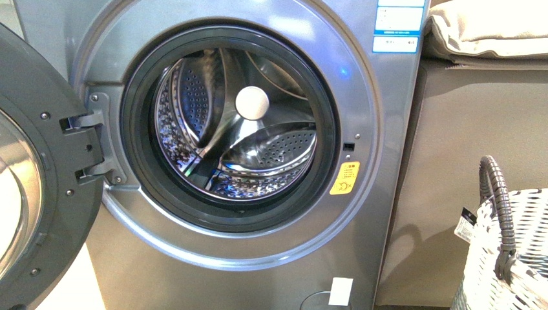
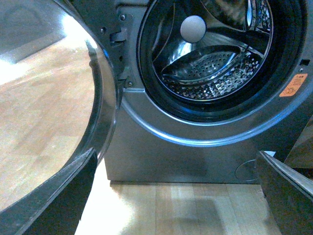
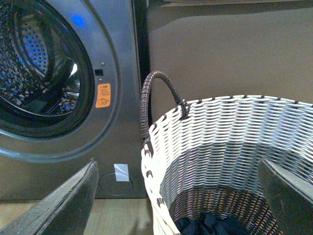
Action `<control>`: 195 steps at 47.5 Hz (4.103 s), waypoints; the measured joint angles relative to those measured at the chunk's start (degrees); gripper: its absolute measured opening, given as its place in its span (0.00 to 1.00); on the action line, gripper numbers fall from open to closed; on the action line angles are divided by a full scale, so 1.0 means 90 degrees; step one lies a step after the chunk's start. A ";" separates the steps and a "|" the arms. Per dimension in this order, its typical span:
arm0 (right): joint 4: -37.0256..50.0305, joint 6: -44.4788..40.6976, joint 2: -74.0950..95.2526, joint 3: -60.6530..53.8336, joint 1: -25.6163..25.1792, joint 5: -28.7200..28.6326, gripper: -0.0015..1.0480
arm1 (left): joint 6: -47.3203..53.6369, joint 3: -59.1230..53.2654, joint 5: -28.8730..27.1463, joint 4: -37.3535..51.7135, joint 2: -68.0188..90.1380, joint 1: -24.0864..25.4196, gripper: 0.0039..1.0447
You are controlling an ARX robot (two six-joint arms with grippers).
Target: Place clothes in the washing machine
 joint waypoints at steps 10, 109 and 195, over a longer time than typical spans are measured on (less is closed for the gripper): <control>0.0000 0.0000 0.0000 0.0000 0.0000 0.0000 0.93 | 0.0000 0.0000 0.0000 0.0000 0.0000 0.0000 0.94; 0.4357 0.0352 1.7296 0.7155 -0.2348 -0.0595 0.93 | 0.0000 0.0000 0.0002 0.0000 0.0000 0.0000 0.94; 0.8218 0.0629 1.2599 0.2453 -0.2339 -0.1909 0.04 | -0.0002 0.0000 0.0005 0.0000 0.0000 0.0000 0.94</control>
